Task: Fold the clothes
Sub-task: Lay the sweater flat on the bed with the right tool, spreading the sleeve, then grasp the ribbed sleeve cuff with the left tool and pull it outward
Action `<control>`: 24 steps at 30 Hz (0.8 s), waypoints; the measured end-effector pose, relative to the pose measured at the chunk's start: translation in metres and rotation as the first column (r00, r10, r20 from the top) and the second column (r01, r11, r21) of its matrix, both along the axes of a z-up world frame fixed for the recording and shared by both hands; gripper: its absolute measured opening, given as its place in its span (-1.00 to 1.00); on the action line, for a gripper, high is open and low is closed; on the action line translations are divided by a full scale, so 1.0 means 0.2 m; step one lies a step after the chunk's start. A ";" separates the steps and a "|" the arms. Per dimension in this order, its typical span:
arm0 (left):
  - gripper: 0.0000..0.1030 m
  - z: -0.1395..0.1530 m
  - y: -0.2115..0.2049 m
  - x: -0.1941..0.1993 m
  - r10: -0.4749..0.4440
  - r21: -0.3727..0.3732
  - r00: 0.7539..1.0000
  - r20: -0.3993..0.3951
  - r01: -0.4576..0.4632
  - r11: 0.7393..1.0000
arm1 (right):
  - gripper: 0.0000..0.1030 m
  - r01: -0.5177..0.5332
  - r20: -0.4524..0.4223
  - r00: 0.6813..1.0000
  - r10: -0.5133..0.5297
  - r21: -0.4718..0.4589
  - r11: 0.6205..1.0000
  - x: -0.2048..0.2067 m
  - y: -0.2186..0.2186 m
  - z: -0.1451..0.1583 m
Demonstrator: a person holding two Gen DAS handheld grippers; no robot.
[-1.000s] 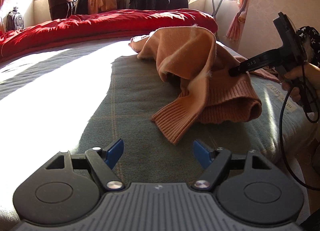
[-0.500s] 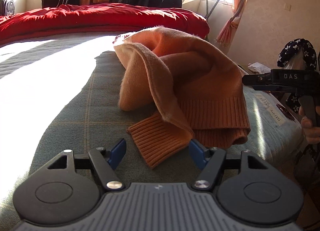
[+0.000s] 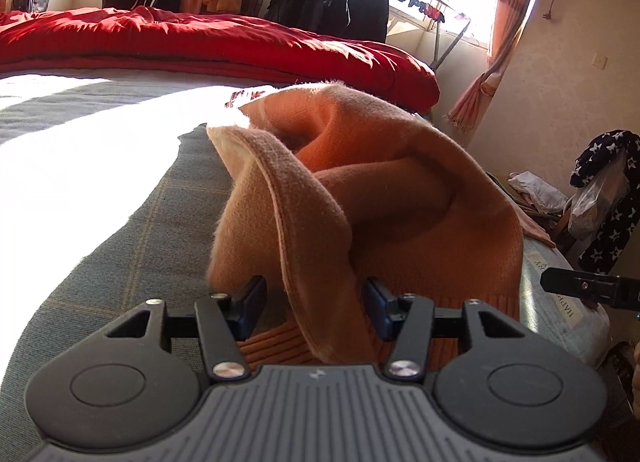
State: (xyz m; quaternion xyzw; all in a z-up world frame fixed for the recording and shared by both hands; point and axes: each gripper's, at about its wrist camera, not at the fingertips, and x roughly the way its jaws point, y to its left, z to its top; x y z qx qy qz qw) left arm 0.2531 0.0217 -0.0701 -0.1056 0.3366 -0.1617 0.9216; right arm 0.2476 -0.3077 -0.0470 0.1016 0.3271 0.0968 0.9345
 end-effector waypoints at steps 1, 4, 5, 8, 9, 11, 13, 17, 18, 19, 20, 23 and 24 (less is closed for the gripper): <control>-0.15 -0.01 -0.01 0.01 0.005 -0.002 1.000 -0.005 -0.005 1.000 | 0.30 -0.004 -0.003 1.000 0.004 0.001 1.000 0.00 0.00 -0.01; -0.67 -0.04 -0.04 0.04 0.020 0.011 1.000 -0.019 -0.020 1.000 | 0.30 -0.011 -0.016 1.000 0.011 0.004 1.000 0.01 0.00 -0.03; -0.78 -0.05 -0.04 0.04 0.025 0.018 0.999 -0.021 -0.025 1.000 | 0.30 -0.011 -0.020 1.000 0.011 0.004 1.000 0.02 0.00 -0.04; -0.92 -0.04 -0.04 0.02 0.030 0.049 1.000 -0.001 -0.030 0.998 | 0.30 -0.004 -0.027 1.000 0.004 0.003 1.000 0.02 -0.01 -0.05; -0.93 -0.03 -0.04 0.02 0.027 0.061 1.000 0.009 -0.027 0.998 | 0.30 0.001 -0.028 1.000 -0.001 0.002 1.000 0.02 -0.02 -0.05; -0.93 0.00 -0.02 -0.01 0.029 0.103 0.999 0.043 -0.033 0.994 | 0.30 0.013 -0.028 1.000 -0.013 -0.003 1.000 0.02 -0.03 -0.05; -0.93 0.05 0.03 -0.02 0.040 0.139 0.997 0.071 -0.049 0.989 | 0.30 0.022 -0.026 0.999 -0.022 -0.012 1.000 0.02 -0.03 -0.05; -0.93 0.15 0.18 0.00 0.086 0.199 0.990 0.114 -0.108 0.974 | 0.30 0.017 -0.021 1.000 -0.018 -0.025 1.000 0.01 -0.01 -0.03; -0.93 0.17 0.22 0.01 0.101 0.216 0.988 0.120 -0.125 0.968 | 0.30 0.012 -0.020 1.000 -0.013 -0.031 0.999 0.01 0.00 -0.03; -0.93 0.19 0.27 0.02 0.116 0.219 0.986 0.120 -0.140 0.966 | 0.30 0.005 -0.019 1.000 -0.006 -0.038 0.999 0.01 0.02 -0.02; -0.93 0.20 0.32 0.03 0.131 0.226 0.984 0.122 -0.156 0.962 | 0.30 -0.004 -0.018 1.000 0.003 -0.046 0.999 0.01 0.03 -0.02; -0.93 0.23 0.43 0.08 0.168 0.278 0.976 0.140 -0.202 0.939 | 0.34 -0.038 -0.013 0.999 0.038 -0.068 0.997 0.01 0.10 0.00; -0.93 0.24 0.46 0.09 0.177 0.285 0.974 0.140 -0.211 0.935 | 0.34 -0.049 -0.011 0.999 0.048 -0.075 0.996 0.01 0.12 0.01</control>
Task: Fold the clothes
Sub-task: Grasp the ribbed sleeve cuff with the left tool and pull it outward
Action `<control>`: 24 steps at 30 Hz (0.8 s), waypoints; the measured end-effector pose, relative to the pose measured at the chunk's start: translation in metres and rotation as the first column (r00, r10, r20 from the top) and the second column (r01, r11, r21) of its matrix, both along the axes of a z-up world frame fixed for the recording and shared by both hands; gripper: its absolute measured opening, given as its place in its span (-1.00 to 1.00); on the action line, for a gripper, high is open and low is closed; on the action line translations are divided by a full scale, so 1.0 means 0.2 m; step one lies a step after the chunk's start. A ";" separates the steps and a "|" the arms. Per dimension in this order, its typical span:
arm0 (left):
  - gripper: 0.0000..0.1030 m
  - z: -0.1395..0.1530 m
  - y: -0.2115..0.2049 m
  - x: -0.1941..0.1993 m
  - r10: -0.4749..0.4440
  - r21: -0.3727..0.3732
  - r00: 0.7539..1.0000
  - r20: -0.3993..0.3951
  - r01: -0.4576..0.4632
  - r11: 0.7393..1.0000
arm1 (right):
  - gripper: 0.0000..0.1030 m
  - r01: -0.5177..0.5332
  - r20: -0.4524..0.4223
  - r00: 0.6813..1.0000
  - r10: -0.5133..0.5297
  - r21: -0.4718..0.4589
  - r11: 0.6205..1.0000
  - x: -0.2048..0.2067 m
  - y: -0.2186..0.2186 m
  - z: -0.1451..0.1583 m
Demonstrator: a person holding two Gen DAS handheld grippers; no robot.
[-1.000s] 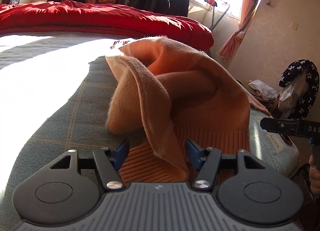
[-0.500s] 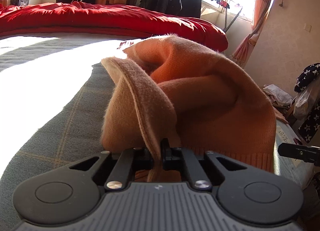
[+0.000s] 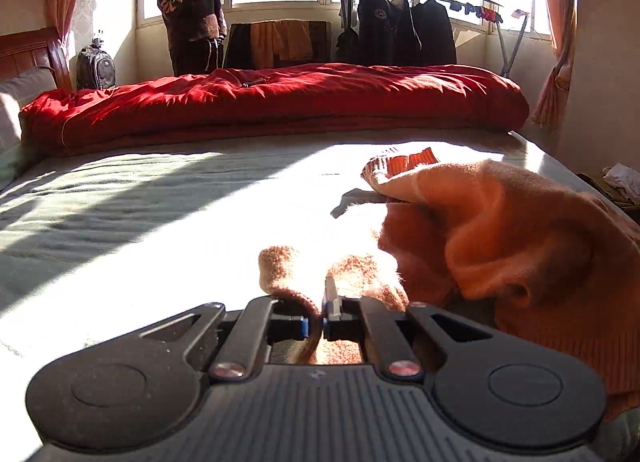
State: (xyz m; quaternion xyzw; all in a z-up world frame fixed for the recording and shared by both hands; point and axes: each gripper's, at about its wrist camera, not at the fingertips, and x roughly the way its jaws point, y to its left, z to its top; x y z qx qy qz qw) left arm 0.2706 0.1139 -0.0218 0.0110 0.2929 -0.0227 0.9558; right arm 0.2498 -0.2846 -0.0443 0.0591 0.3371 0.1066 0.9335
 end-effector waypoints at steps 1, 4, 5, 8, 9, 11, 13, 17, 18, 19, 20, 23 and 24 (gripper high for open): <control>-0.93 0.01 0.03 0.01 0.010 0.007 1.000 -0.001 -0.010 1.000 | 0.35 -0.011 0.004 1.000 0.011 -0.006 1.000 0.00 0.02 0.01; -0.93 0.02 0.11 0.04 0.042 0.029 0.999 0.005 -0.042 0.999 | 0.36 -0.044 0.015 0.999 0.044 -0.025 0.999 0.00 0.08 0.04; -0.93 0.02 0.13 0.05 0.053 0.040 0.999 0.010 -0.054 0.998 | 0.36 -0.054 0.018 0.998 0.054 -0.033 0.998 0.00 0.11 0.05; -0.93 0.04 0.22 0.09 0.093 0.051 0.995 0.018 -0.094 0.994 | 0.37 -0.074 0.024 0.997 0.075 -0.054 0.996 -0.01 0.16 0.07; -0.93 0.04 0.26 0.11 0.110 0.046 0.994 0.018 -0.110 0.993 | 0.38 -0.078 0.024 0.997 0.079 -0.057 0.995 -0.01 0.17 0.07; -0.93 0.04 0.35 0.16 0.150 0.057 0.989 0.014 -0.151 0.987 | 0.40 -0.084 0.024 0.996 0.086 -0.062 0.995 -0.01 0.20 0.08; -0.93 0.05 0.43 0.22 0.191 0.073 0.982 0.007 -0.191 0.979 | 0.41 -0.089 0.023 0.996 0.091 -0.066 0.994 -0.01 0.22 0.08; -0.93 0.05 0.59 0.29 0.259 0.087 0.966 0.003 -0.259 0.962 | 0.41 -0.101 0.022 0.994 0.103 -0.079 0.992 -0.01 0.26 0.09; -0.93 0.05 0.62 0.31 0.277 0.100 0.961 0.004 -0.276 0.956 | 0.41 -0.102 0.023 0.994 0.105 -0.085 0.991 0.00 0.27 0.10; -0.93 0.05 0.65 0.33 0.296 0.113 0.955 0.006 -0.294 0.949 | 0.41 -0.100 0.026 0.994 0.103 -0.088 0.991 0.00 0.28 0.10; -0.93 0.05 0.69 0.34 0.319 0.124 0.948 0.011 -0.317 0.940 | 0.41 -0.094 0.031 0.995 0.097 -0.090 0.992 0.00 0.28 0.10; -0.93 0.06 0.80 0.38 0.386 0.152 0.922 0.027 -0.385 0.910 | 0.41 -0.082 0.039 0.996 0.085 -0.088 0.993 0.02 0.29 0.11; -0.93 0.07 0.85 0.39 0.405 0.147 0.914 0.028 -0.405 0.902 | 0.41 -0.080 0.041 0.996 0.084 -0.089 0.993 0.02 0.29 0.12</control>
